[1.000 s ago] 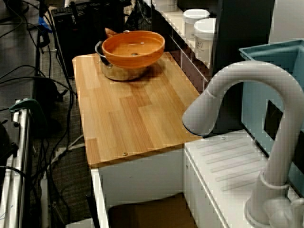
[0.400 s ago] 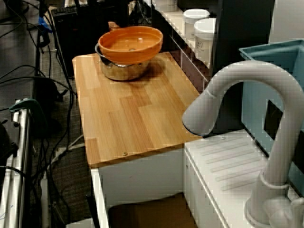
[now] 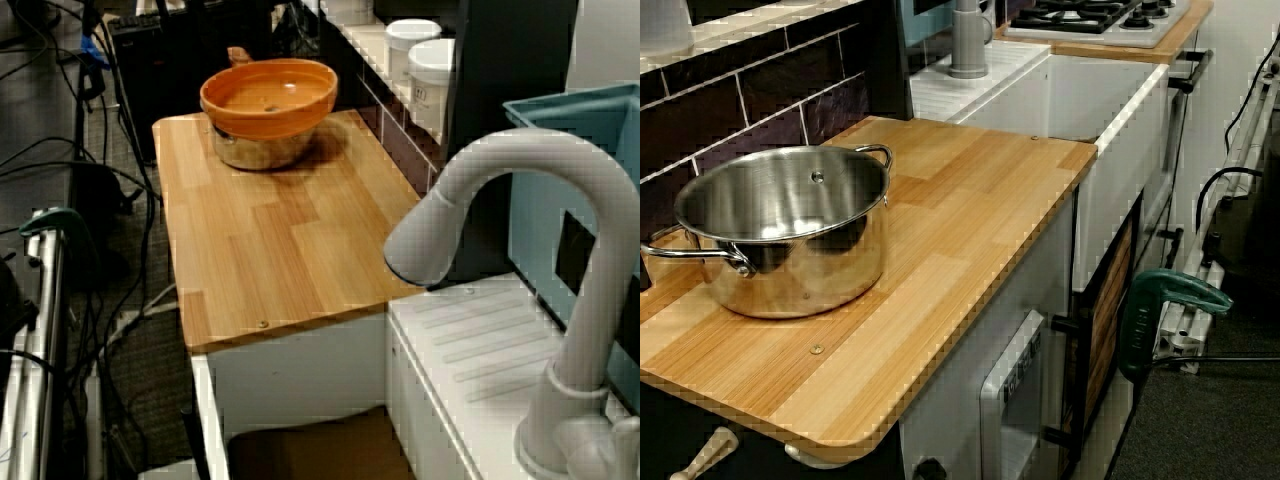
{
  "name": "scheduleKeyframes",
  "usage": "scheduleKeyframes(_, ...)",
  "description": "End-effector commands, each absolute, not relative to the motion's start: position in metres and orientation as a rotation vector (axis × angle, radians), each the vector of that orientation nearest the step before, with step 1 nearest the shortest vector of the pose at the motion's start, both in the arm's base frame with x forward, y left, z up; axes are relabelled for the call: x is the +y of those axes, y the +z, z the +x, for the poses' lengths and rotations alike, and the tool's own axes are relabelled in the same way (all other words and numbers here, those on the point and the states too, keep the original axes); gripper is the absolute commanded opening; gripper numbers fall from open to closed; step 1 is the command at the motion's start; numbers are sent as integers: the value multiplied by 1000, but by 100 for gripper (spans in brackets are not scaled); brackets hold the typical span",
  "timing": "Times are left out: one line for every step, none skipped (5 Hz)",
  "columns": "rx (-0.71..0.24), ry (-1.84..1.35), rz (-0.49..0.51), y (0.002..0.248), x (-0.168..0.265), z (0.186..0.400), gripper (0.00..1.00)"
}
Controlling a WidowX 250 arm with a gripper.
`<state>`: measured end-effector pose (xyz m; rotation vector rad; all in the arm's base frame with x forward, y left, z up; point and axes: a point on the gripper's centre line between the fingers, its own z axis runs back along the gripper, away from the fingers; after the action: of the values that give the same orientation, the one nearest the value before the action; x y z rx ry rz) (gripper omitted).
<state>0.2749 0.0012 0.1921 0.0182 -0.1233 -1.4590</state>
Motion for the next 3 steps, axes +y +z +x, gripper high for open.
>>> scheduleKeyframes(-175,-1435,105,201,-2,273,0)
scheduleKeyframes(-265,-1350,178,200,0,273,0)
scheduleKeyframes(-345,-1289,242,204,3,271,0)
